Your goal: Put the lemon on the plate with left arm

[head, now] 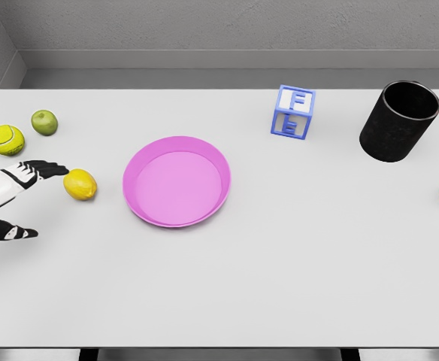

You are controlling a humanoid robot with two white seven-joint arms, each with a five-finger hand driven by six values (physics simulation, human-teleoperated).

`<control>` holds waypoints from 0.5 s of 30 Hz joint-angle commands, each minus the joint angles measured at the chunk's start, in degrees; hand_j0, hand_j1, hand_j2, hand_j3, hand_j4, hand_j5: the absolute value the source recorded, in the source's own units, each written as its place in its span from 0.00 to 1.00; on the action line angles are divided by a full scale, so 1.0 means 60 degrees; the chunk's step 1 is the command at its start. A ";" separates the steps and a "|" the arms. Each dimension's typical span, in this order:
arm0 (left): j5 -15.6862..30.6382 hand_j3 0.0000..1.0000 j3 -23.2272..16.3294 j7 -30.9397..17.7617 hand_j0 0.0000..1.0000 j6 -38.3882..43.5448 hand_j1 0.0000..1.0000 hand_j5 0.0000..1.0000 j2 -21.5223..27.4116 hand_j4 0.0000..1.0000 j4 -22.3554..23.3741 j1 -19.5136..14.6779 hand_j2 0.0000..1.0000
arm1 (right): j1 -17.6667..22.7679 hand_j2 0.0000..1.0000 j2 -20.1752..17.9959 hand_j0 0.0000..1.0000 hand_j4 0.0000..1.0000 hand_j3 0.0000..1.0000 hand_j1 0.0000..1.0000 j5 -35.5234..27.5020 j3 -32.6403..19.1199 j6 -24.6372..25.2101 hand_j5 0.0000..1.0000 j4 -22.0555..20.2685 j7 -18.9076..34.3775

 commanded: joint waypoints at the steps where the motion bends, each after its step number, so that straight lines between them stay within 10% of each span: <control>1: 0.0017 1.00 0.0013 0.0003 1.00 0.0016 1.00 1.00 -0.0042 1.00 -0.0020 0.0000 1.00 | 0.0000 1.00 0.0000 1.00 1.00 1.00 1.00 -0.0004 -0.0052 0.0000 1.00 0.0014 -0.0002; 15: -0.0803 1.00 0.0336 -0.1052 1.00 0.0016 1.00 1.00 0.0339 1.00 0.0347 -0.0439 1.00 | 0.0000 1.00 0.0000 1.00 1.00 1.00 1.00 -0.0004 0.0022 0.0000 1.00 0.0000 -0.0002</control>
